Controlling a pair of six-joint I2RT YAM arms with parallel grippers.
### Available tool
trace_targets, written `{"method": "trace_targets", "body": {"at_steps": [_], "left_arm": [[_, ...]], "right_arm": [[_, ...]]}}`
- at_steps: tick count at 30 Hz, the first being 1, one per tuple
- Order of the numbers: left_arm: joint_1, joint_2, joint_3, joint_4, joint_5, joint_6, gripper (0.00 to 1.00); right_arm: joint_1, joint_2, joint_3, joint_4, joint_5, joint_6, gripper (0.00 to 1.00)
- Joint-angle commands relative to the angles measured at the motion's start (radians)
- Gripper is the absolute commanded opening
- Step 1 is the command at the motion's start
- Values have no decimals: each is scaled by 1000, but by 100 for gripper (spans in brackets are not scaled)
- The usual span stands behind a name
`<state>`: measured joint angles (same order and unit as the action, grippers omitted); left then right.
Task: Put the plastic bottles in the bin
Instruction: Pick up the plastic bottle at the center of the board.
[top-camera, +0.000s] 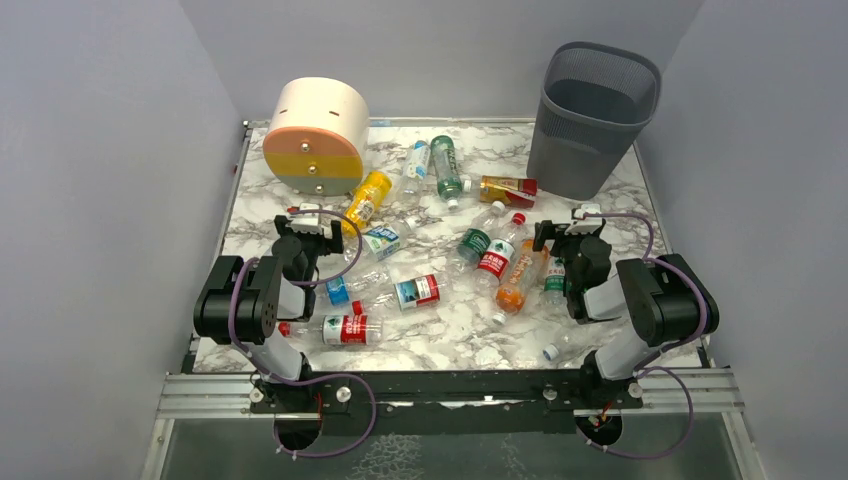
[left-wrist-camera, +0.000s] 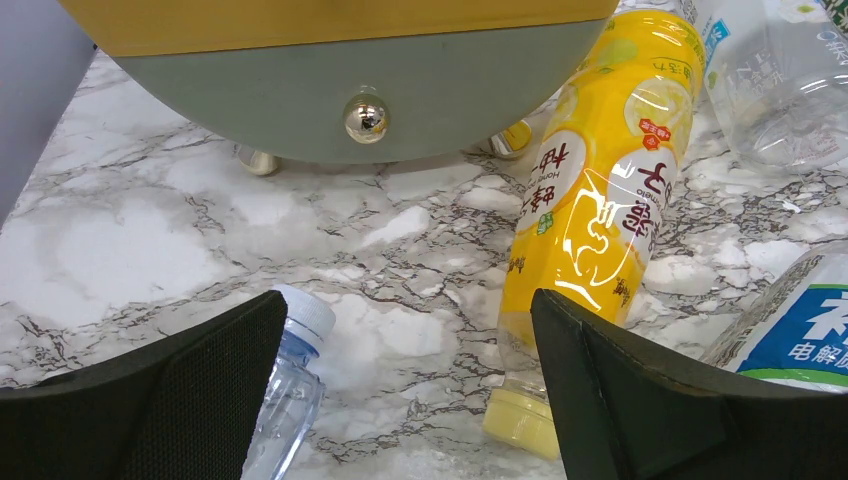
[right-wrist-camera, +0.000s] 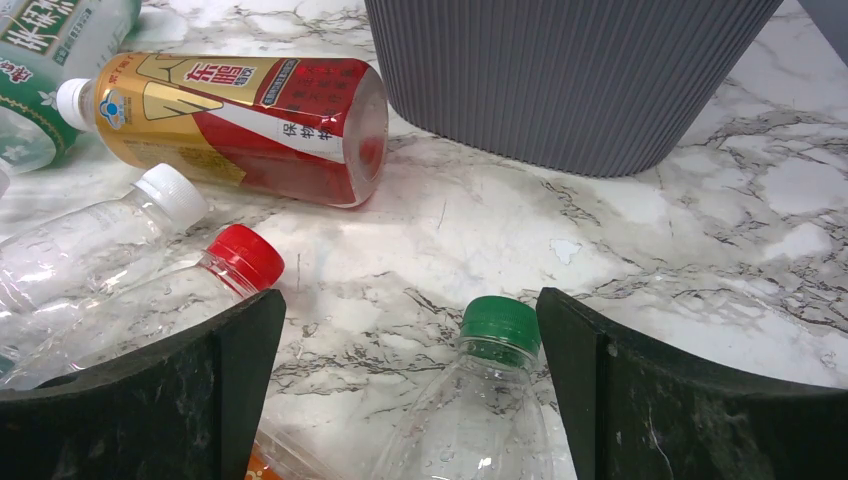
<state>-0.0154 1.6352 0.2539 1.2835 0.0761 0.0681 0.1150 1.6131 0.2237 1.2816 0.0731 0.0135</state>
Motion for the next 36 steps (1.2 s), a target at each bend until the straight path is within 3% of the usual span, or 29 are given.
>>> {"method": "trace_targets", "body": {"at_steps": [1, 22, 26, 36], "left_arm": [[-3, 5, 0, 10, -9, 5, 99], [-3, 5, 0, 13, -8, 4, 99], [-2, 1, -3, 19, -6, 4, 99], [-7, -257, 88, -326, -5, -34, 99]], "right_arm": [[5, 5, 9, 25, -12, -13, 100], [5, 3, 7, 28, -12, -12, 100], [5, -21, 28, -29, -85, -37, 100], [5, -210, 42, -200, -132, -60, 99]]}}
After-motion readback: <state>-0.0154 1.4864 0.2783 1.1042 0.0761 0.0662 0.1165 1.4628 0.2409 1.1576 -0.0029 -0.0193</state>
